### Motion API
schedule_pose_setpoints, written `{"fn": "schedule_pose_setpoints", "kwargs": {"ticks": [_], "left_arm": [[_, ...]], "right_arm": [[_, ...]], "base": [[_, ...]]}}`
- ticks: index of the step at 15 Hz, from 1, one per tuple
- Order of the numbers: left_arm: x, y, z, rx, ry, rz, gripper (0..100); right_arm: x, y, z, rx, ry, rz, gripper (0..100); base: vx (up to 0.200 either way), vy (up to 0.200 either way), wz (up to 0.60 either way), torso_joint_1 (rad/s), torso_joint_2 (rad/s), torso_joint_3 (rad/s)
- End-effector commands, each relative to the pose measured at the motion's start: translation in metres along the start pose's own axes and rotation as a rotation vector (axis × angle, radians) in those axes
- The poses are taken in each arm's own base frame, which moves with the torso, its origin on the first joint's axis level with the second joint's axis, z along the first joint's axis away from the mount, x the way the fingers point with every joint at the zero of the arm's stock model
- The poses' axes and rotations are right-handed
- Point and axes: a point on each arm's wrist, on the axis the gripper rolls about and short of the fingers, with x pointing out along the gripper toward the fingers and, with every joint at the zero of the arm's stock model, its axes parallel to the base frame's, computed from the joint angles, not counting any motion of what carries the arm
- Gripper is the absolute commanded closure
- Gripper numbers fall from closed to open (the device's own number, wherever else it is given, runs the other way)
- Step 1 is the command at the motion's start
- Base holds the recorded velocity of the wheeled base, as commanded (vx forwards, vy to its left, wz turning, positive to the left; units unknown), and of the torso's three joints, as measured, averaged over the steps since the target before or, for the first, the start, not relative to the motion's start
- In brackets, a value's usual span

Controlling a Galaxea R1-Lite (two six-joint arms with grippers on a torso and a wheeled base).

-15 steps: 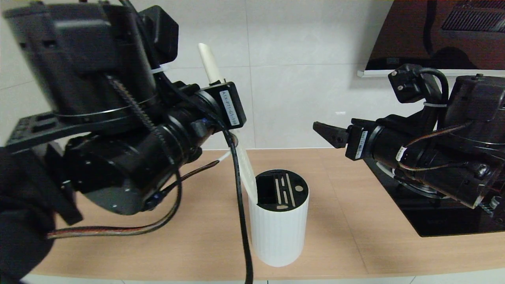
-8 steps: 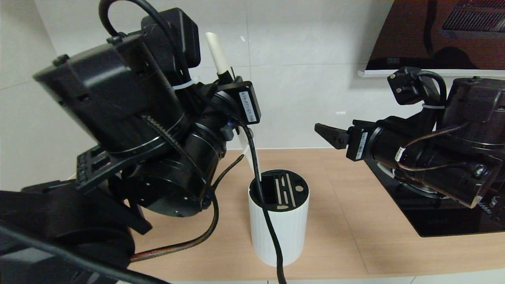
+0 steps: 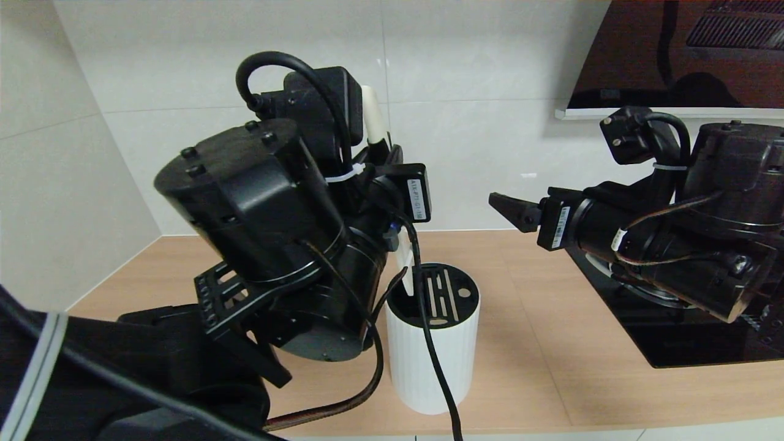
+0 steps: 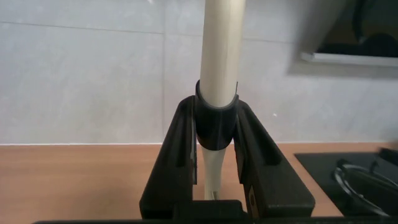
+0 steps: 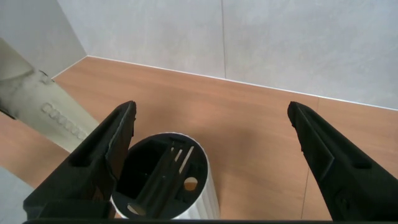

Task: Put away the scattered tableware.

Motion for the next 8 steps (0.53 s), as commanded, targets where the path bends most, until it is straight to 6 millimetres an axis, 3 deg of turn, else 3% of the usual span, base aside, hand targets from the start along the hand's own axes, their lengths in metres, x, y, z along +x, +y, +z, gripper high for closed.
{"fn": "schedule_pose_setpoints", "kwargs": {"ticks": [1, 4, 8], "left_arm": [[0.003, -0.005, -0.013, 0.017, 0.023, -0.002, 100], [0.007, -0.009, -0.026, 0.038, 0.046, -0.003, 100], [0.008, -0.010, -0.029, 0.036, 0.048, -0.004, 100]], "right_arm": [[0.001, 0.000, 0.000, 0.000, 0.001, -0.002, 0], [0.001, 0.000, -0.001, -0.001, 0.004, -0.002, 0], [0.001, 0.000, -0.002, 0.000, 0.005, -0.002, 0]], "base": [[0.000, 0.000, 0.00, 0.000, 0.00, 0.000], [0.000, 0.000, 0.00, 0.000, 0.00, 0.000], [0.000, 0.000, 0.00, 0.000, 0.00, 0.000]]}}
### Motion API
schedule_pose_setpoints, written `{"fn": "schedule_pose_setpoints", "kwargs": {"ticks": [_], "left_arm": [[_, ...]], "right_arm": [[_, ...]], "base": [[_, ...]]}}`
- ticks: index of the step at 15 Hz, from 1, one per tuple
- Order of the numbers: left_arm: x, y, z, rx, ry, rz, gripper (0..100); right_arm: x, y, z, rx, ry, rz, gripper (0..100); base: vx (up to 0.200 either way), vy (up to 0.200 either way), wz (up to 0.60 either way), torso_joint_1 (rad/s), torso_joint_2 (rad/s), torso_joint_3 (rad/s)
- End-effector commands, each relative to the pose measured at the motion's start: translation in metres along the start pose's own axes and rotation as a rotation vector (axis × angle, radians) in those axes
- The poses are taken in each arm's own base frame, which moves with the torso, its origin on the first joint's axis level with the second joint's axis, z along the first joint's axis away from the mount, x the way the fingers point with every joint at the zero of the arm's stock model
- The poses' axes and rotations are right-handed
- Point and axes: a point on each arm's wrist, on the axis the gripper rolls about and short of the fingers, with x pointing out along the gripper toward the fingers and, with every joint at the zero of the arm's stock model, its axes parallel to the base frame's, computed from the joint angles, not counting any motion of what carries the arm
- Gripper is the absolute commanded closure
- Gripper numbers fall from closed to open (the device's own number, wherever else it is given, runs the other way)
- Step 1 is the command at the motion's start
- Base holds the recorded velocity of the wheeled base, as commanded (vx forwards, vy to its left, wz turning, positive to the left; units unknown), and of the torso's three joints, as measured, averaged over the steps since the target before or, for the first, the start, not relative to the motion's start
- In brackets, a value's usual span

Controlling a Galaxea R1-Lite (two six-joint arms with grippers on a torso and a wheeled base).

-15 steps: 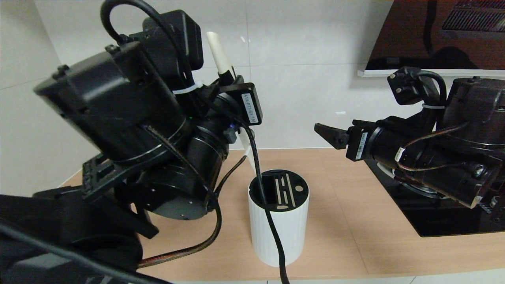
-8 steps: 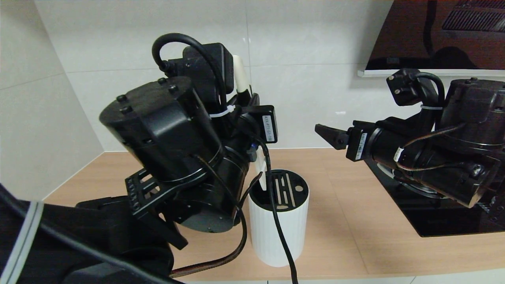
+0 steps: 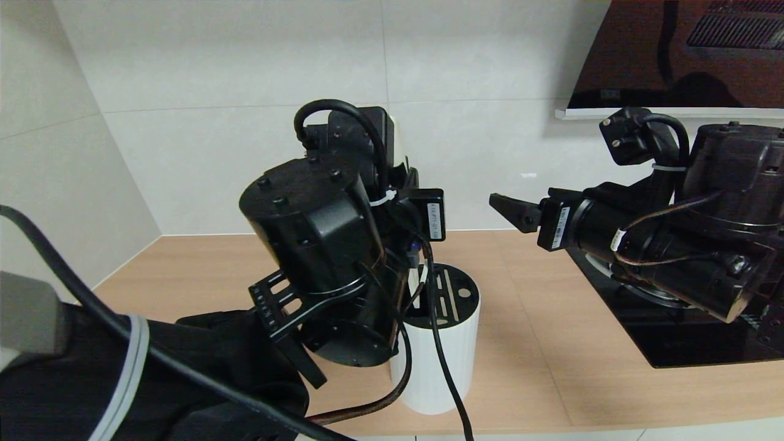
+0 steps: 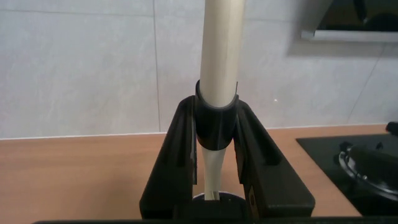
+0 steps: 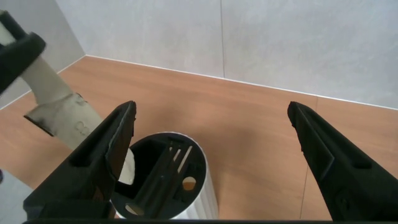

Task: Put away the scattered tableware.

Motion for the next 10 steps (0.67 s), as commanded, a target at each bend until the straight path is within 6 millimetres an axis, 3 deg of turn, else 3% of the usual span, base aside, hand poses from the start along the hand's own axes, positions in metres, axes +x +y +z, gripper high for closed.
{"fn": "schedule_pose_setpoints", "kwargs": {"ticks": [1, 10], "left_arm": [[0.002, -0.002, -0.006, 0.001, 0.011, 0.002, 100], [0.005, -0.008, -0.030, -0.007, 0.058, 0.003, 100]], "right_arm": [[0.001, 0.000, -0.002, -0.002, 0.006, 0.000, 0], [0.000, -0.001, -0.006, -0.004, 0.019, -0.003, 0]], "base": [[0.000, 0.000, 0.00, 0.000, 0.00, 0.000], [0.000, 0.000, 0.00, 0.000, 0.00, 0.000]]}}
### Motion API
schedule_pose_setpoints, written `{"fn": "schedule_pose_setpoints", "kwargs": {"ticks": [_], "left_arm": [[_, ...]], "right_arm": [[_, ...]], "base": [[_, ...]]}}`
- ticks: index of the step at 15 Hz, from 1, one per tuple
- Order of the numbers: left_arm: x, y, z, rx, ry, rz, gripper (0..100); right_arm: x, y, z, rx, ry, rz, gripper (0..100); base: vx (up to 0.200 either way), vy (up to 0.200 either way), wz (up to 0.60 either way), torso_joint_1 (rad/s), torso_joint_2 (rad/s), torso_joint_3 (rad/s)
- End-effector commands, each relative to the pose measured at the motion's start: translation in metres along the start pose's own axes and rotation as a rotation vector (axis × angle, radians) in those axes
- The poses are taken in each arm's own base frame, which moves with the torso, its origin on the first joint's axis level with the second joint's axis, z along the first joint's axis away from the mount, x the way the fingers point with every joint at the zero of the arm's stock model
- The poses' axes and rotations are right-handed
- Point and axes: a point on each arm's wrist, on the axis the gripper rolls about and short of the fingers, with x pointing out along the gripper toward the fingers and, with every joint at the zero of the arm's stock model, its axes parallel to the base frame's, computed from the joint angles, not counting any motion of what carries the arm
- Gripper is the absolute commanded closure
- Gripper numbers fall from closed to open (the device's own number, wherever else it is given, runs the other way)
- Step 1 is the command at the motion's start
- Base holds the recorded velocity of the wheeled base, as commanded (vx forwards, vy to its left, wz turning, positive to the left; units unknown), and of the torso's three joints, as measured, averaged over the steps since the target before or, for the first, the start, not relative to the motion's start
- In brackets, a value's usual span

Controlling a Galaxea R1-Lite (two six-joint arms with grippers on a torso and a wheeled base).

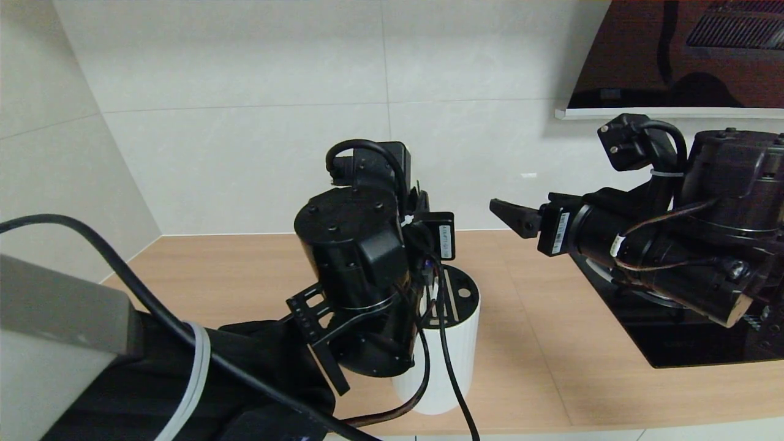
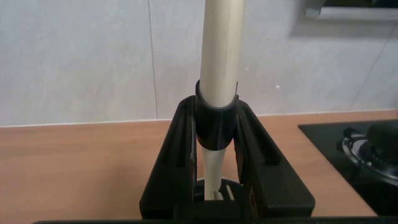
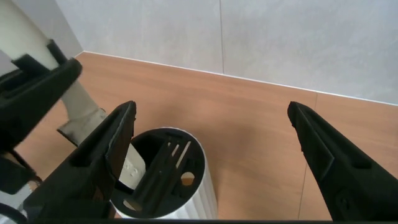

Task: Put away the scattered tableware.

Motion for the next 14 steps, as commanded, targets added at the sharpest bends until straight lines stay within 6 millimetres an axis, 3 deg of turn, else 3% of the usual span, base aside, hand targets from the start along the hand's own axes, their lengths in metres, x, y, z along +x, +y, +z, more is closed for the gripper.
{"fn": "schedule_pose_setpoints", "kwargs": {"ticks": [1, 14], "left_arm": [[0.000, 0.000, -0.007, 0.006, 0.016, 0.000, 100], [0.002, -0.001, -0.071, 0.066, 0.153, 0.010, 100]], "right_arm": [[0.000, 0.000, -0.002, -0.001, 0.006, 0.000, 0], [0.007, -0.008, -0.013, -0.032, 0.043, -0.040, 0]], "base": [[0.000, 0.000, 0.00, 0.000, 0.00, 0.000], [0.000, 0.000, 0.00, 0.000, 0.00, 0.000]]}}
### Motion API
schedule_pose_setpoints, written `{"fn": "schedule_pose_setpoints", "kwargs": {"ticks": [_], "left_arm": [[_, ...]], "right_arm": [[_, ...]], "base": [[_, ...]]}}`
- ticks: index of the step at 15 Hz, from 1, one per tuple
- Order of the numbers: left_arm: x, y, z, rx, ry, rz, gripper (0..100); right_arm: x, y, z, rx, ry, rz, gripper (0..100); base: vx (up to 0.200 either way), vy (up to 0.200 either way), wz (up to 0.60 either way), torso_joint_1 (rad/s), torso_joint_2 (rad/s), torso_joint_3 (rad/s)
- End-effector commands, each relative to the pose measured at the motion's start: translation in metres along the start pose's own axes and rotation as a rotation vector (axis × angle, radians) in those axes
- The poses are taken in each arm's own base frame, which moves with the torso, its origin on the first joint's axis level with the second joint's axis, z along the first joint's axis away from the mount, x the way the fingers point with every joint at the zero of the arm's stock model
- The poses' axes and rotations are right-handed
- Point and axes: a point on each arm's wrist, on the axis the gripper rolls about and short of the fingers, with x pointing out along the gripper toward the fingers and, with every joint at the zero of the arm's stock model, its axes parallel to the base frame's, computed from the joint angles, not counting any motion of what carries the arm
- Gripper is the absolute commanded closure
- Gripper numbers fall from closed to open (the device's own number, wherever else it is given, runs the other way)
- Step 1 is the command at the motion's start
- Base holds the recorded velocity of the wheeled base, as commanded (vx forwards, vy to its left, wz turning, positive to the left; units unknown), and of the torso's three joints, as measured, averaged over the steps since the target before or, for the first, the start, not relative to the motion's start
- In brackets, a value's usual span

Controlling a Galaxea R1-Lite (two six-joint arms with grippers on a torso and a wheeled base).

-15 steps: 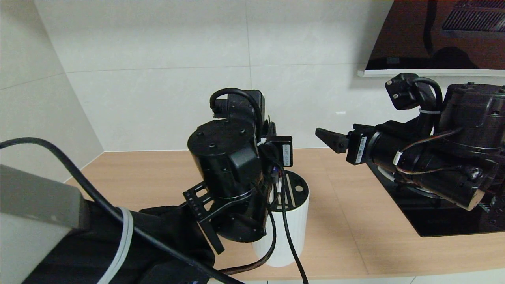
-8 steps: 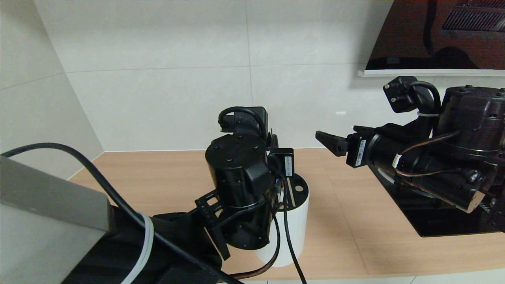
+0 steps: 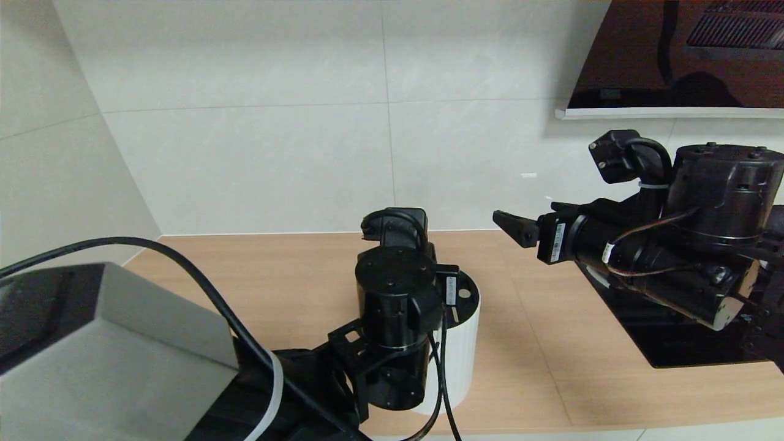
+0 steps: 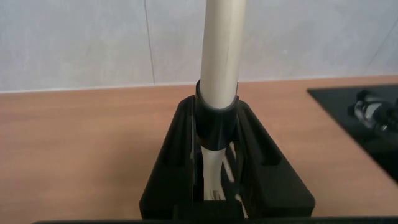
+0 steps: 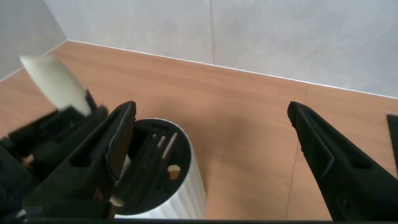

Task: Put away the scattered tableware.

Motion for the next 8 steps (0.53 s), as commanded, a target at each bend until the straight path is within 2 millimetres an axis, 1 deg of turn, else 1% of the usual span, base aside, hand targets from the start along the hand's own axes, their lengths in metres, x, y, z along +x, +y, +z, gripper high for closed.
{"fn": "schedule_pose_setpoints", "kwargs": {"ticks": [1, 3, 8], "left_arm": [[0.001, 0.000, -0.011, 0.024, 0.025, 0.003, 100], [0.001, 0.000, -0.019, 0.040, 0.042, 0.002, 100], [0.002, 0.000, -0.023, 0.049, 0.052, 0.001, 100]], "right_arm": [[0.000, 0.000, -0.002, -0.011, 0.003, -0.002, 0], [0.000, -0.001, -0.003, -0.018, 0.006, -0.003, 0], [0.001, -0.001, -0.004, -0.018, 0.009, -0.002, 0]], "base": [[0.000, 0.000, 0.00, 0.000, 0.00, 0.000], [0.000, 0.000, 0.00, 0.000, 0.00, 0.000], [0.000, 0.000, 0.00, 0.000, 0.00, 0.000]]}}
